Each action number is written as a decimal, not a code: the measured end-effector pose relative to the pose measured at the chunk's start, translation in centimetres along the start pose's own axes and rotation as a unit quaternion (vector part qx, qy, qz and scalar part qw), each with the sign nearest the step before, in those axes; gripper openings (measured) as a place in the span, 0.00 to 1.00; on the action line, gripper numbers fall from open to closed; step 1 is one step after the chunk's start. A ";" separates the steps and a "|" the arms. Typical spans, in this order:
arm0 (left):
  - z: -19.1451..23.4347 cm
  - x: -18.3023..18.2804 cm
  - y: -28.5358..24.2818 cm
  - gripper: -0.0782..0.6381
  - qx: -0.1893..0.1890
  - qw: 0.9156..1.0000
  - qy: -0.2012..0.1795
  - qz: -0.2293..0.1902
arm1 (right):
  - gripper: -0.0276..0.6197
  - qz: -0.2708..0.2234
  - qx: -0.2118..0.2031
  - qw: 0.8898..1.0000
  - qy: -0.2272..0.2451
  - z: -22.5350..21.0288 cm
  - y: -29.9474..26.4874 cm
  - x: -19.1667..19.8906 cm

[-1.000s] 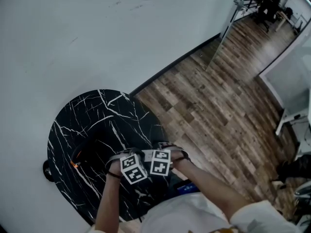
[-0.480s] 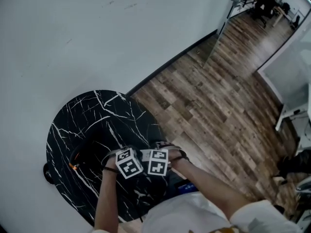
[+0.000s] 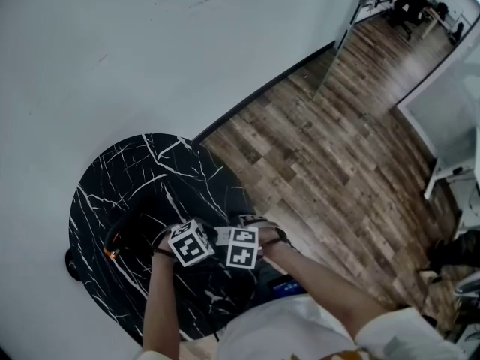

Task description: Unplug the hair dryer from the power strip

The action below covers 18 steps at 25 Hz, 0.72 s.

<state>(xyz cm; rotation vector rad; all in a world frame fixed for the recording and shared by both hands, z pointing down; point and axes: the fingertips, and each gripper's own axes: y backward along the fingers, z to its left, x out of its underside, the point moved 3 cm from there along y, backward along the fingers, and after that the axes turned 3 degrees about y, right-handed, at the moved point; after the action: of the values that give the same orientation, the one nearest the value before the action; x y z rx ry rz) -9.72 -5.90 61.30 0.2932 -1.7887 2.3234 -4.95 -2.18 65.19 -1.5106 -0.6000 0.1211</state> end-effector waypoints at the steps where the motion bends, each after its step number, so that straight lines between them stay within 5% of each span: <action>1: 0.0 -0.1 0.0 0.19 0.004 1.000 -0.002 0.001 | 0.46 0.001 0.000 1.000 0.000 0.0 0.0 0.0; 10: -0.6 0.2 -0.1 0.19 -0.113 0.992 -0.057 0.003 | 0.47 0.005 0.000 1.000 0.000 0.1 -0.2 0.0; 18: 0.1 -0.4 -0.2 0.19 0.013 0.999 -0.030 0.021 | 0.46 0.004 0.002 1.000 -0.002 0.0 -0.1 0.1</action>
<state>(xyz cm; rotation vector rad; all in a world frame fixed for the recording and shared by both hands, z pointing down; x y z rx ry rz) -9.29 -5.93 61.36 0.3366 -1.8101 2.3919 -4.88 -2.16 65.30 -1.5091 -0.5975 0.1317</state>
